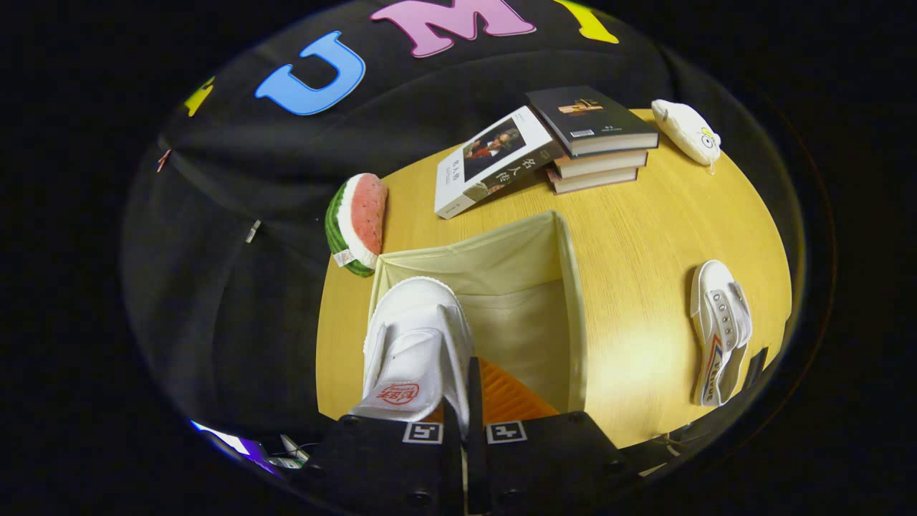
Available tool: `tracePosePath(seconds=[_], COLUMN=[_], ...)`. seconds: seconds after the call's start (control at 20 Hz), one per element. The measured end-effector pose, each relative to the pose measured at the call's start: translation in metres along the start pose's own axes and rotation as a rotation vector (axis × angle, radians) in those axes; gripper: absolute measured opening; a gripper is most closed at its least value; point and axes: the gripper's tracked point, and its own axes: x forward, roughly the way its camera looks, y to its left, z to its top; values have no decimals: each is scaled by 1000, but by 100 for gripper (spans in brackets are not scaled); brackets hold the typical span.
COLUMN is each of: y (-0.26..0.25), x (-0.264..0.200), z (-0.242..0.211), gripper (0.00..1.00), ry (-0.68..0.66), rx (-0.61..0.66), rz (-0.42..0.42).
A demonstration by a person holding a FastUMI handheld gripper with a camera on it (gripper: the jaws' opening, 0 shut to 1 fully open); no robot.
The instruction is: Open the storage box then place both shoes into the box .Put the left shoe in first, then the right shoe, with the right side of both shoes facing outward in a uniform manner.
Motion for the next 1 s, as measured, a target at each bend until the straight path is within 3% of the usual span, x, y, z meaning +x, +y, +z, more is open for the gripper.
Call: tracePosePath(seconds=[0.35, 0.55, 0.75, 0.9, 1.0], y=[-6, 9, 41, 56, 58], x=[29, 40, 36, 20, 5], z=[9, -1, -10, -11, -10], gripper=[8, 12, 42, 94, 98], ry=[-25, -12, 29, 31, 12], rx=[110, 98, 79, 19, -33], rz=[-133, -111, 30, 98, 134])
